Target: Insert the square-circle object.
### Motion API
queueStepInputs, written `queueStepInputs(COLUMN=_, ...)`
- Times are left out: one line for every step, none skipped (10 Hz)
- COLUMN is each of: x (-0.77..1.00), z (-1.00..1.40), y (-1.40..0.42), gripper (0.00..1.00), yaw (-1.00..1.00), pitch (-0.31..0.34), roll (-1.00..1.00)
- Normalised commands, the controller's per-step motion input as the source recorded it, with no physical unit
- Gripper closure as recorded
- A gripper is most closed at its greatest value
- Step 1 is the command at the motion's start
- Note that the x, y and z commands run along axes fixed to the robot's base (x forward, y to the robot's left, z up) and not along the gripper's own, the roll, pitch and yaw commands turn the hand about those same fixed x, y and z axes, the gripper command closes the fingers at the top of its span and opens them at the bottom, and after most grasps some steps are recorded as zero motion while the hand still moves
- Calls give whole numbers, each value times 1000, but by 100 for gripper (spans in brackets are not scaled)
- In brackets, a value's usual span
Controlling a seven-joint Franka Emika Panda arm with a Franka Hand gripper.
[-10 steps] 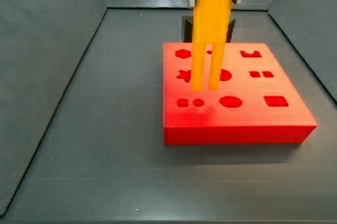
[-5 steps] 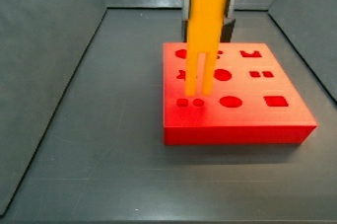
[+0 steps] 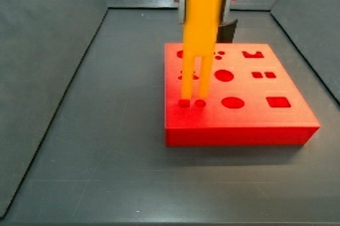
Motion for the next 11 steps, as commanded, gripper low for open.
queueStepInputs(x=-11, z=-166, y=0, gripper=100, yaw=214, pitch=-71, roll=114)
queueStepInputs(x=-14, z=-126, y=-6, gripper=100, yaw=234, pitch=-60, roll=141)
queueStepInputs(x=-14, z=-77, y=-86, gripper=100, yaw=226, pitch=-37, roll=170)
queueStepInputs(x=0, z=-83, y=-129, gripper=100, yaw=217, pitch=-29, roll=194)
queueStepInputs(x=0, z=-123, y=-134, gripper=100, yaw=186, pitch=-26, roll=191)
queueStepInputs(x=0, z=-134, y=-137, gripper=100, yaw=109, pitch=-14, roll=166)
queueStepInputs(x=189, z=-183, y=-117, gripper=100, yaw=0, pitch=-10, roll=109)
queueStepInputs(x=246, z=-151, y=-80, gripper=100, yaw=-203, pitch=0, roll=86)
queueStepInputs(x=231, z=-103, y=-40, gripper=100, yaw=-277, pitch=0, roll=66)
queueStepInputs(x=280, z=-83, y=0, gripper=100, yaw=-331, pitch=11, roll=64)
queueStepInputs(x=0, z=-60, y=0, gripper=100, yaw=-346, pitch=60, roll=76)
